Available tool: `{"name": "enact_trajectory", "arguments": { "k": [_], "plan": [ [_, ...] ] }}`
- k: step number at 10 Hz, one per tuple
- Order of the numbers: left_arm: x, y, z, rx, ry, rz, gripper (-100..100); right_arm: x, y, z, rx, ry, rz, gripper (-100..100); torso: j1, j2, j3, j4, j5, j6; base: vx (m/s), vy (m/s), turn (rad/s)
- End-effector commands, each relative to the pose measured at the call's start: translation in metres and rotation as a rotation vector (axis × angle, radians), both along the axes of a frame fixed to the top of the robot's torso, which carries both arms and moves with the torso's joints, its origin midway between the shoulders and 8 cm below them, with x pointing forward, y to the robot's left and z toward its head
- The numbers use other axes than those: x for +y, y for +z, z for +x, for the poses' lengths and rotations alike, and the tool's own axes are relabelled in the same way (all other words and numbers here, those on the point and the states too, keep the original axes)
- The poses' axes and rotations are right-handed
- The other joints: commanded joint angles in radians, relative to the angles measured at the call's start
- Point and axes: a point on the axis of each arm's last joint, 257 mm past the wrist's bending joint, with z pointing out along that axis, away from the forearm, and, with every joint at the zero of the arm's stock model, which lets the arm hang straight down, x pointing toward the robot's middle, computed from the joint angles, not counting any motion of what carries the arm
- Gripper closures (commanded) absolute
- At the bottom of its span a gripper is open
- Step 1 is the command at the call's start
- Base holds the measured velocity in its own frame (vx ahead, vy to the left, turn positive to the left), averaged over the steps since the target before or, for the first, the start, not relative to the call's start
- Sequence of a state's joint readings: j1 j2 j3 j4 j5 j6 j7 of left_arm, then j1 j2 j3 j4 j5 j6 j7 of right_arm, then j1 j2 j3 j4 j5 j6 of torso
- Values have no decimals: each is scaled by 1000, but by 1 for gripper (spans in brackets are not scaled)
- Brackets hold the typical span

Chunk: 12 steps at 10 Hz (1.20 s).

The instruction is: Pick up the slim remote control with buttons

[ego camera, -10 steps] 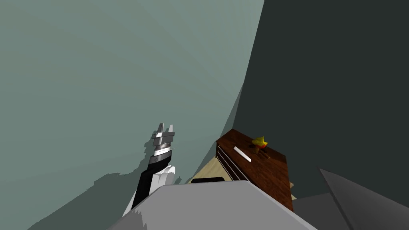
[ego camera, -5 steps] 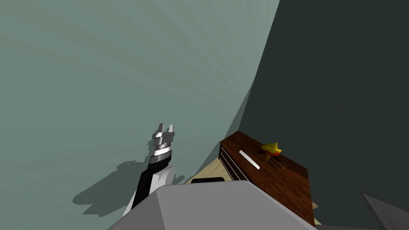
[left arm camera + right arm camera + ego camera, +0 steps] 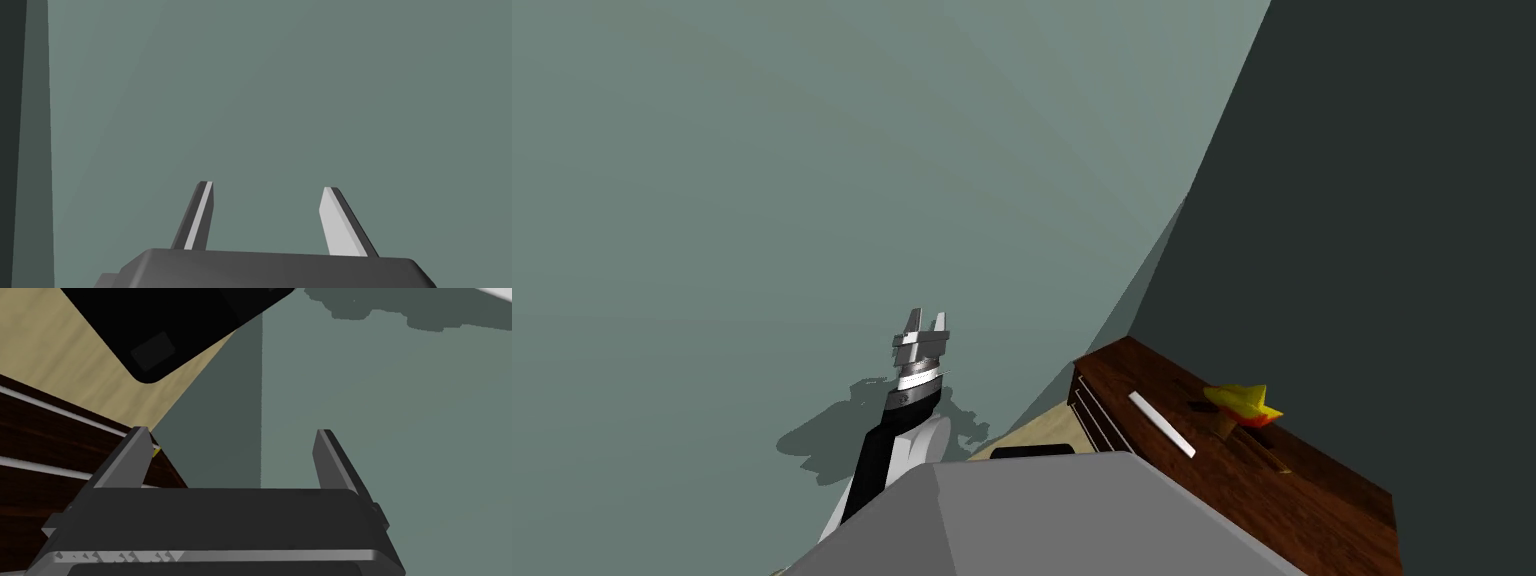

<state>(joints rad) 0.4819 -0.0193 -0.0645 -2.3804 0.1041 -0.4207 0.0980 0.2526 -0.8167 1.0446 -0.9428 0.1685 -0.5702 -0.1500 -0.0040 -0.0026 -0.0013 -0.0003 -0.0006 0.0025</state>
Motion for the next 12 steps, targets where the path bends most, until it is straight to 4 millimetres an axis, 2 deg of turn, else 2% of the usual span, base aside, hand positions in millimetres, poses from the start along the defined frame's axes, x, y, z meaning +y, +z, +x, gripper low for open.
{"name": "enact_trajectory", "arguments": {
  "k": [1,2,3,4,5,7,10,11,12],
  "plan": [
    [0,0,0,0,0,0,0,-41,-7,-20,43,37,-85,-100,0,0,0,0,0,0,29,-9,242],
    [0,0,0,0,0,0,0,-36,-6,-18,39,38,-76,-100,0,-1,0,0,0,-1,25,-19,160],
    [0,0,0,0,0,0,0,-44,-8,-21,46,35,-93,-100,0,-1,0,0,0,-1,11,-14,-2],
    [0,0,0,0,0,0,0,-70,-12,-34,75,67,-153,-100,0,0,0,0,0,0,20,-17,288],
    [0,0,0,0,0,0,0,-105,-15,-45,103,90,-229,-100,-1,0,0,0,0,-1,38,-51,419],
    [0,0,0,0,0,0,0,-116,-16,-51,116,91,-251,-100,-2,-2,-1,0,-1,0,32,-37,59],
    [0,0,0,0,0,0,0,-203,-12,-75,185,163,-447,-100,-4,-2,-1,0,-1,-1,39,-81,365],
    [0,0,0,0,0,0,0,-204,-12,-75,185,163,-449,-100,-7,-3,-2,0,-2,-1,43,-116,63],
    [0,0,0,0,0,0,0,-227,-9,-79,200,184,-502,-100,-6,-3,-1,0,-2,0,30,-102,125]
  ]
}}
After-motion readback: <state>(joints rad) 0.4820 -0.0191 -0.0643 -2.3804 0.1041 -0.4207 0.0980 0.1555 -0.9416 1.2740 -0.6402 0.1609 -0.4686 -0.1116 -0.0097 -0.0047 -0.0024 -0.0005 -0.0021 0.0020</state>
